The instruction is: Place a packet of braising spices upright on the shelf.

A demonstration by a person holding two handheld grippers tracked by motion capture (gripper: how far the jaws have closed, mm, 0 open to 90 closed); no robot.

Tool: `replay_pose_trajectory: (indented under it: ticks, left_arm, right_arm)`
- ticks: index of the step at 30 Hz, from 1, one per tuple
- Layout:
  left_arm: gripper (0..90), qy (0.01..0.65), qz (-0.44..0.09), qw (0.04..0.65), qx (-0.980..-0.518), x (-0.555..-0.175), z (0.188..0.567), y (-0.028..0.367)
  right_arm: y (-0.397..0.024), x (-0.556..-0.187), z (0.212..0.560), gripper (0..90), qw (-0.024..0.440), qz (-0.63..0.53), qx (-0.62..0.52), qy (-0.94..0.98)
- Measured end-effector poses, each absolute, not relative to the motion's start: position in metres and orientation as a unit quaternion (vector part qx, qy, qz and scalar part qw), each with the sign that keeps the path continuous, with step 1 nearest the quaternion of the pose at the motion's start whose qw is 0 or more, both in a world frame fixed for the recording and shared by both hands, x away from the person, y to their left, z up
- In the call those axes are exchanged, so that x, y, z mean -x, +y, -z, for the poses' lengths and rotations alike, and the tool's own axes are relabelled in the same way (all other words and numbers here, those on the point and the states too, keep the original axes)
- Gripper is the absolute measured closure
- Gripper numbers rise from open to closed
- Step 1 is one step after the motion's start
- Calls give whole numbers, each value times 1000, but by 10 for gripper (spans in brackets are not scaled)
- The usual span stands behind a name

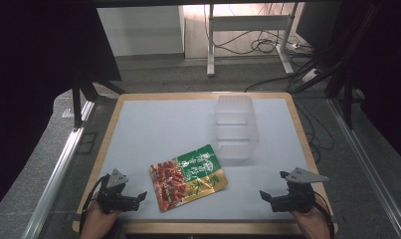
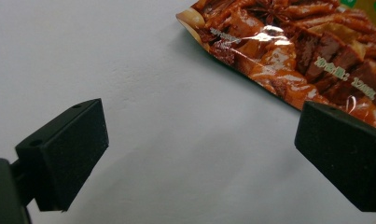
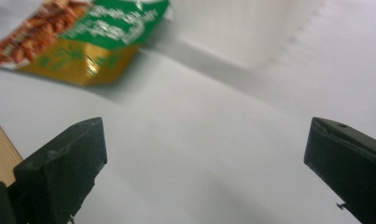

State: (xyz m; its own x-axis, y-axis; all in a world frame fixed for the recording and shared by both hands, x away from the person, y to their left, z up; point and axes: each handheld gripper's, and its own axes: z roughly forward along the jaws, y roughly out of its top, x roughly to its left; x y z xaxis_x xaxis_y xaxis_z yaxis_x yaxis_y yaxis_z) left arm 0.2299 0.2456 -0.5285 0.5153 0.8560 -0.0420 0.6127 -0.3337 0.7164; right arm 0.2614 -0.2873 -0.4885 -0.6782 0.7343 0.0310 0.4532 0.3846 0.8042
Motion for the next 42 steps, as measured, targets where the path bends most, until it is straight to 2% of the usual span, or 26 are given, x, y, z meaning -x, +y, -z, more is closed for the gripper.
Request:
replay_pose_trajectory:
  ticks: [5,16,42]
  left_arm:
    - [20,465,-169,368,-787,-229,528,251]
    - [3,450,-184,396,-779,-224,525,251]
    - [14,452,-176,378,-789,-228,527,247]
  right_arm:
    - [-292,-268,492,0,138,-430,-380,808]
    - [-286,-268,495,0,150,-411,-377,817]
    - [-280,-268,494,0,173,-418,-375,809]
